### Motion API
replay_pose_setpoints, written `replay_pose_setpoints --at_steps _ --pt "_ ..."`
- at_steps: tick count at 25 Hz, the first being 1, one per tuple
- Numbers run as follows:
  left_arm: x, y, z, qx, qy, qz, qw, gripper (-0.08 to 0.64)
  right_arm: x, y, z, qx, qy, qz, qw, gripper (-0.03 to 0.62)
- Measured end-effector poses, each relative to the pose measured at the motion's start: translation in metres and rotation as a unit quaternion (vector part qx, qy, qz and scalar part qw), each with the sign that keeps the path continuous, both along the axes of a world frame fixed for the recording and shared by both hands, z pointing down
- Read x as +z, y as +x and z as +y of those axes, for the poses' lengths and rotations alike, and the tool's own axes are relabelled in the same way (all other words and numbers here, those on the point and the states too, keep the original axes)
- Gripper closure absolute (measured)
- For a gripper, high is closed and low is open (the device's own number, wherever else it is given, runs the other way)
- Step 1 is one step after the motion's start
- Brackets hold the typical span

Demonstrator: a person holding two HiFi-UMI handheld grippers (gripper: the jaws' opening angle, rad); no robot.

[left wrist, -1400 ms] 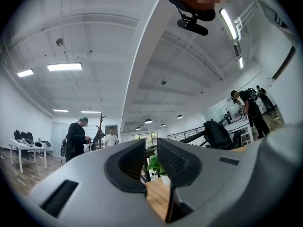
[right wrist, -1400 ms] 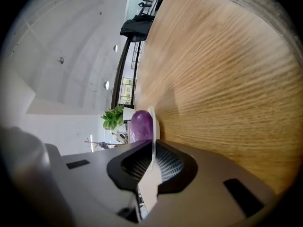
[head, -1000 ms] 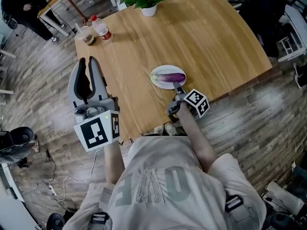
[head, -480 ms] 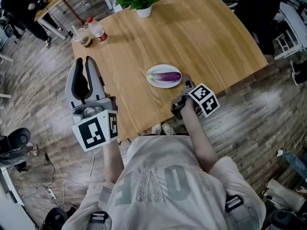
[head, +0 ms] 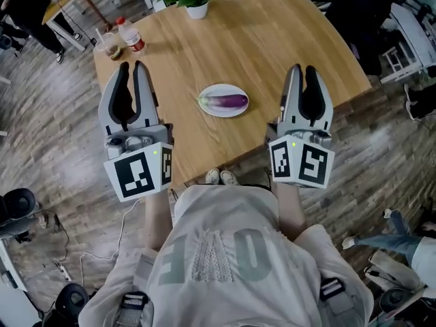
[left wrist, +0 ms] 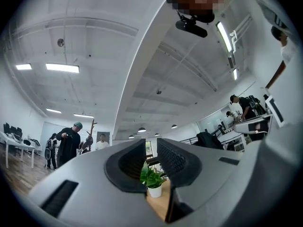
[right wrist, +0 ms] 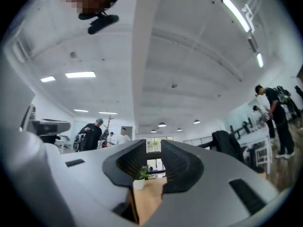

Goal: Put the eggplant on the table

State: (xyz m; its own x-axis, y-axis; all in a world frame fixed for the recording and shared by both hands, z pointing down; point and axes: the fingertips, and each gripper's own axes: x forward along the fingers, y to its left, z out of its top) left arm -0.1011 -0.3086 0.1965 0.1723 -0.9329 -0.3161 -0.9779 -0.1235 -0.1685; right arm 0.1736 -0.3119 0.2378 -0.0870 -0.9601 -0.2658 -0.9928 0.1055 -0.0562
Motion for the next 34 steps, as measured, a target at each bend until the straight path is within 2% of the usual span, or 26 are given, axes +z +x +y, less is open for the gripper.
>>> replay_pose_setpoints --at_steps 1,4,6,11,16,20,28,34 --pt "0.0 0.004 0.001 0.005 -0.001 0.0 1.0 0.479 -0.008 -0.012 0.006 -0.021 0.011 0.027 0.999 0.488" --pt "-0.001 0.017 0.002 0.02 -0.001 -0.001 0.9998 0.479 -0.016 -0.042 0.016 -0.053 0.013 0.11 0.992 0.56" --pt "0.0 0.025 0.005 0.031 -0.001 0.0 0.9995 0.479 -0.016 -0.058 0.019 -0.063 0.008 0.141 0.988 0.574" --pt "0.004 0.041 0.012 0.054 -0.003 0.0 0.9985 0.479 -0.007 -0.08 0.024 -0.099 -0.011 0.136 0.986 0.575" --pt "0.003 0.051 0.016 0.073 0.002 0.003 0.9973 0.479 -0.005 -0.088 0.025 -0.115 -0.017 0.129 0.985 0.575" --pt "0.008 0.054 0.016 0.074 -0.014 0.003 0.9972 0.479 -0.004 -0.09 0.025 -0.129 -0.023 0.128 0.983 0.575" --pt "0.01 0.052 0.012 0.078 -0.015 0.006 0.9968 0.479 0.004 -0.086 0.021 -0.101 -0.034 0.139 0.985 0.575" --pt "0.008 0.054 0.005 0.085 -0.008 0.012 0.9963 0.479 0.0 -0.087 0.016 -0.1 -0.03 0.114 0.988 0.575"
